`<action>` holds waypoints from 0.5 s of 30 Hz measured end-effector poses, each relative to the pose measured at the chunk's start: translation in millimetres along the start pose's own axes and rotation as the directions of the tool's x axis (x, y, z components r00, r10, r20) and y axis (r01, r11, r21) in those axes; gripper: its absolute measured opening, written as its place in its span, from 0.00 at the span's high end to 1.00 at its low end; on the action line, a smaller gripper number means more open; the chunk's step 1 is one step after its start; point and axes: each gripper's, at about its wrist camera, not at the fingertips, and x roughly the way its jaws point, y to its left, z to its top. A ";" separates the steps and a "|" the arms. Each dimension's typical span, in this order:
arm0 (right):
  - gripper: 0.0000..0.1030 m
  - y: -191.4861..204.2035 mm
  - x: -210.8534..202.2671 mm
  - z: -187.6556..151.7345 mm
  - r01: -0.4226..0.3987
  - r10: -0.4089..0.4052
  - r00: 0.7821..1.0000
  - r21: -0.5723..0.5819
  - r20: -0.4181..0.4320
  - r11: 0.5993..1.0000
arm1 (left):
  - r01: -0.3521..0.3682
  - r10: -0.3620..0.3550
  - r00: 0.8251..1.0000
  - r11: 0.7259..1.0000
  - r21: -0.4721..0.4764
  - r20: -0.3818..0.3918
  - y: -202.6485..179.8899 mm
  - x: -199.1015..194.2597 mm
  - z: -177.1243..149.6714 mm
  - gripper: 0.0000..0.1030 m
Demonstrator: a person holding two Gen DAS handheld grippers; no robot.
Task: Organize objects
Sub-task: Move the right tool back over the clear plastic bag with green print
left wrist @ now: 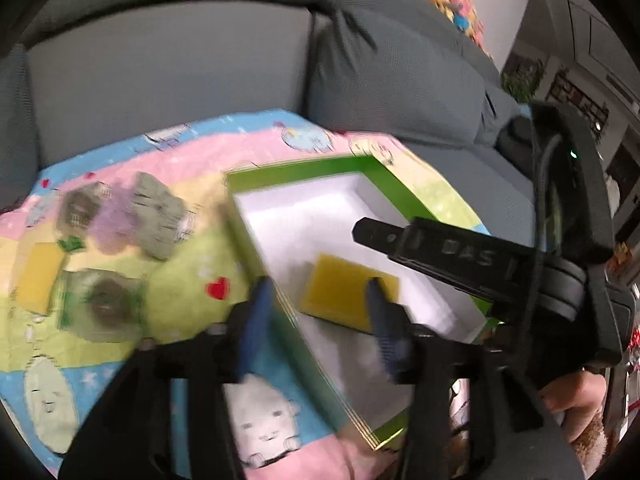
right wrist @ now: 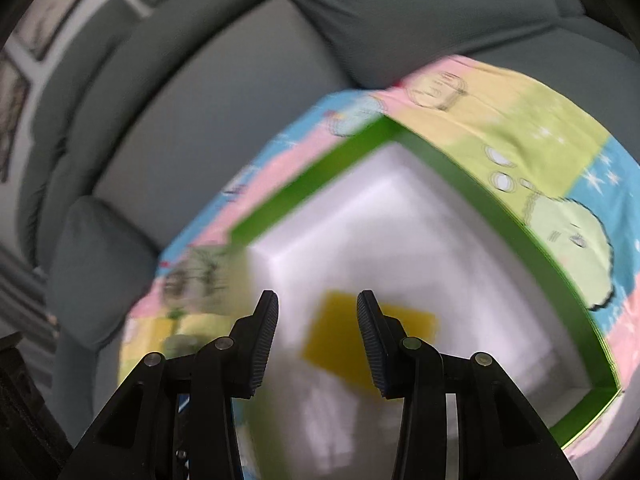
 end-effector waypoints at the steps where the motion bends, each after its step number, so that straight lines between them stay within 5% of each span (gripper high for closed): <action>1: 0.46 7.9 -2.7 -0.3 -0.031 0.031 1.000 -0.016 0.004 0.999 | -0.019 0.019 1.000 1.000 -0.008 0.018 8.5 -7.8 1.4 0.38; 7: 0.19 68.1 1.2 -15.2 -0.156 0.153 0.988 -0.111 -0.034 0.981 | -0.119 0.126 0.991 0.981 -0.151 0.036 87.6 -34.4 -4.6 0.19; 15: 0.19 144.3 66.2 -38.6 -0.148 0.097 0.965 -0.201 -0.243 0.968 | -0.125 0.132 0.991 0.919 -0.373 -0.005 178.0 -24.9 -22.4 0.11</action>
